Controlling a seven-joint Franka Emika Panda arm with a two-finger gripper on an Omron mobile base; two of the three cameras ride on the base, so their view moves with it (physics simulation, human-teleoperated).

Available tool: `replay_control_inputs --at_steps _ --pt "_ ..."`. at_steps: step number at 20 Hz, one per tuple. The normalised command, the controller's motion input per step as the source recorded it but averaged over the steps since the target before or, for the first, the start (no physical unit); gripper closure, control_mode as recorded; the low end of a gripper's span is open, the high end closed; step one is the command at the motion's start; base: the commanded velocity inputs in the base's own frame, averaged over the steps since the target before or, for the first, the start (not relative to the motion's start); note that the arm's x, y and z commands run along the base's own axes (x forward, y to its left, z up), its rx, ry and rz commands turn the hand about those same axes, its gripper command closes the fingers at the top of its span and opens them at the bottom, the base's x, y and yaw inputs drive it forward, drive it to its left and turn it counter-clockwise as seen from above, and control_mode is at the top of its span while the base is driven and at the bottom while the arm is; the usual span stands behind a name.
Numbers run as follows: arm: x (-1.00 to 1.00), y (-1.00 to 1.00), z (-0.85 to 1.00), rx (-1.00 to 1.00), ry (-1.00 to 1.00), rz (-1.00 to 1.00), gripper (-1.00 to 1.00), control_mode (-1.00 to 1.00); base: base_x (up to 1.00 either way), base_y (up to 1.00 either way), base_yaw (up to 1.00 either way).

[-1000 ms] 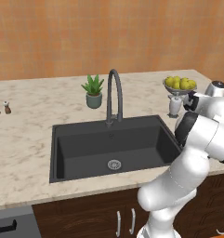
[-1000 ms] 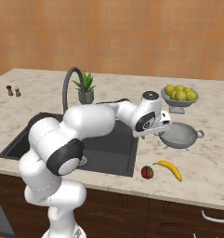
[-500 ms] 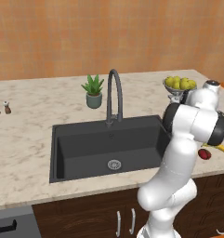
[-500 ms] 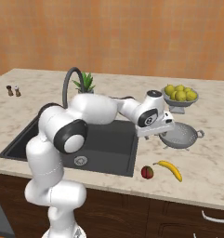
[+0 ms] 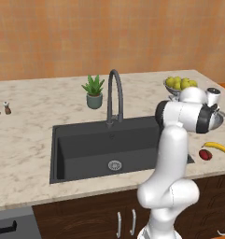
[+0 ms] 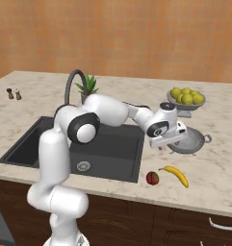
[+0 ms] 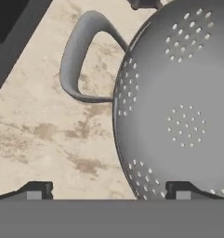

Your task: Put the colander in the sink, put the banana, mango in the colander, and turn on the sink faucet and pour water over the colander.

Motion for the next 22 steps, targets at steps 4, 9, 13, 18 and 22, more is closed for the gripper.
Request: replay_control_inputs --at_steps 4,9,13,18,22 --pt "0.41 -0.43 -0.19 0.0 0.0 0.07 -1.0 -1.0 0.0 0.0 0.0" --pt "0.12 -0.18 -0.08 0.0 0.0 0.03 1.0 -1.0 0.0 0.0 0.0" --pt "-0.2 0.01 0.0 0.0 -0.06 0.0 1.0 -1.0 0.0 0.0 0.0" --pt "-0.65 0.44 0.0 -0.09 -0.15 0.06 1.0 -1.0 0.0 0.0 0.0" --pt "-0.92 0.92 0.07 -0.23 -0.3 0.17 1.0 -1.0 0.0 0.0 0.0"
